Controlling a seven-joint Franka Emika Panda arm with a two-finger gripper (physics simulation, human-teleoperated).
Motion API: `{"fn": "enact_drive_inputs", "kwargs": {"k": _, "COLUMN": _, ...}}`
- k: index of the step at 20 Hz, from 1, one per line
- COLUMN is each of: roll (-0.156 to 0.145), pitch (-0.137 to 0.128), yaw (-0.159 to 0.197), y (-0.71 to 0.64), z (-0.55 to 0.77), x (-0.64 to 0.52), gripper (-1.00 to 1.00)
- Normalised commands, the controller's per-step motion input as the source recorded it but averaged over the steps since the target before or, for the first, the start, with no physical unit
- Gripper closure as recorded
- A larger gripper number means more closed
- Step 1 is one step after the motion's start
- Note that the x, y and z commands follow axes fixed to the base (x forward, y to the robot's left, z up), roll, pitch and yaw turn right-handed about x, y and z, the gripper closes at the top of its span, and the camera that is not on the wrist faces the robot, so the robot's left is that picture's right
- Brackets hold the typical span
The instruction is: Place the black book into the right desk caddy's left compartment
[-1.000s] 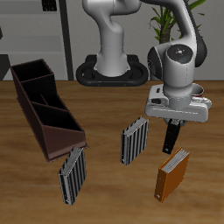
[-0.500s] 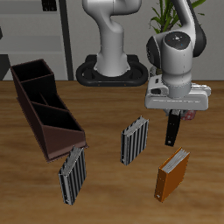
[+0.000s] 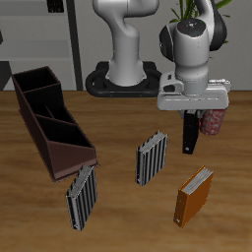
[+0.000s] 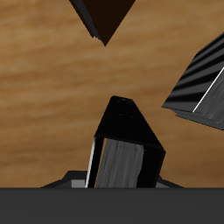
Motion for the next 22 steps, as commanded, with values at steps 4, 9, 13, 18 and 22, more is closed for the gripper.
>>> {"fn": "enact_drive_inputs", "kwargs": {"k": 4, "roll": 0.031, "pitch": -0.052, "yaw": 0.07, "y": -0.11, "z": 0.25, "x": -0.18, "gripper": 1.0}}
{"fn": "enact_drive_inputs", "kwargs": {"k": 9, "roll": 0.01, "pitch": -0.007, "yaw": 0.046, "y": -0.15, "z": 0.2, "x": -0.13, "gripper": 1.0}}
{"fn": "enact_drive_inputs", "kwargs": {"k": 13, "roll": -0.005, "pitch": 0.009, "yaw": 0.039, "y": -0.14, "z": 0.16, "x": -0.11, "gripper": 1.0}}
{"fn": "enact_drive_inputs", "kwargs": {"k": 18, "roll": -0.014, "pitch": -0.031, "yaw": 0.042, "y": -0.11, "z": 0.19, "x": -0.12, "gripper": 1.0}}
{"fn": "enact_drive_inputs", "kwargs": {"k": 22, "roll": -0.011, "pitch": -0.015, "yaw": 0.036, "y": -0.07, "z": 0.15, "x": -0.11, "gripper": 1.0}}
